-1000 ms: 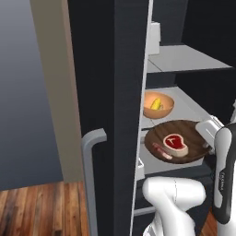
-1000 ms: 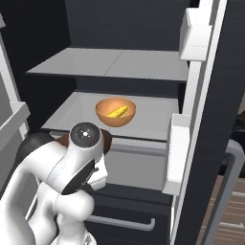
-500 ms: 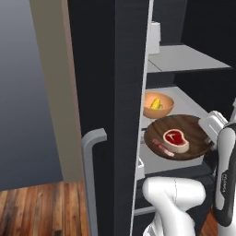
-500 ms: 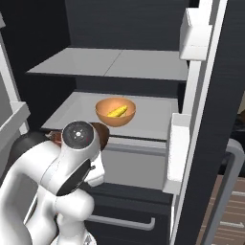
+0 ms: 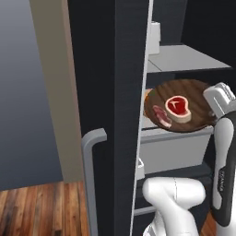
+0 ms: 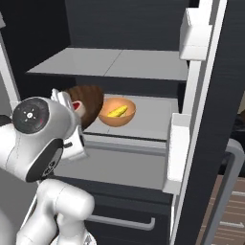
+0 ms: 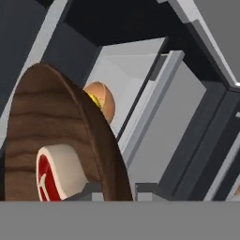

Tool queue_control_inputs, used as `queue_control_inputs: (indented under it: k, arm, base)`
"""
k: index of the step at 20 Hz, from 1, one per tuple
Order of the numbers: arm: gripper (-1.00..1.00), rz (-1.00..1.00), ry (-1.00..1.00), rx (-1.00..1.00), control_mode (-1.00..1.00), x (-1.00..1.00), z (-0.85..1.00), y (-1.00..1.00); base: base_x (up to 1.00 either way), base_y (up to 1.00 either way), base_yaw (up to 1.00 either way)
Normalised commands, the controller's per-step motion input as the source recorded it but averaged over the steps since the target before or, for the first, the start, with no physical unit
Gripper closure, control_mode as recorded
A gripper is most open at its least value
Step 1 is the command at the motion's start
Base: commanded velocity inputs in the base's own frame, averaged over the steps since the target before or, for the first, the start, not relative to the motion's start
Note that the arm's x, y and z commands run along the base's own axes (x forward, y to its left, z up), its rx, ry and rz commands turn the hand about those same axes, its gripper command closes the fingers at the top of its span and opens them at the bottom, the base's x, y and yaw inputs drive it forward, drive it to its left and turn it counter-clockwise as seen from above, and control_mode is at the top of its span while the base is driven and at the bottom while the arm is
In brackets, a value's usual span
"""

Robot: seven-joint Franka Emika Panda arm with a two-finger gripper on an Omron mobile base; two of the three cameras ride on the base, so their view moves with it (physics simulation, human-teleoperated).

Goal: Place the bowl with the lemon wedge and corn on the second highest shelf of the fridge. Place the bowl with the steaks on the top shelf of the fridge.

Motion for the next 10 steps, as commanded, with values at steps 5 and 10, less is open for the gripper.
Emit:
queue_control_inputs:
  k: [5, 10]
  arm:
    - [1.0, -0.11, -0.01, 0.0, -1.0, 0.36, 1.0, -0.04]
    - [1.0, -0.05, -0.03, 0.11, -1.0, 0.84, 0.55, -0.02]
  base:
    - [0.0, 0.0, 0.0]
    - [0.0, 0.0, 0.0]
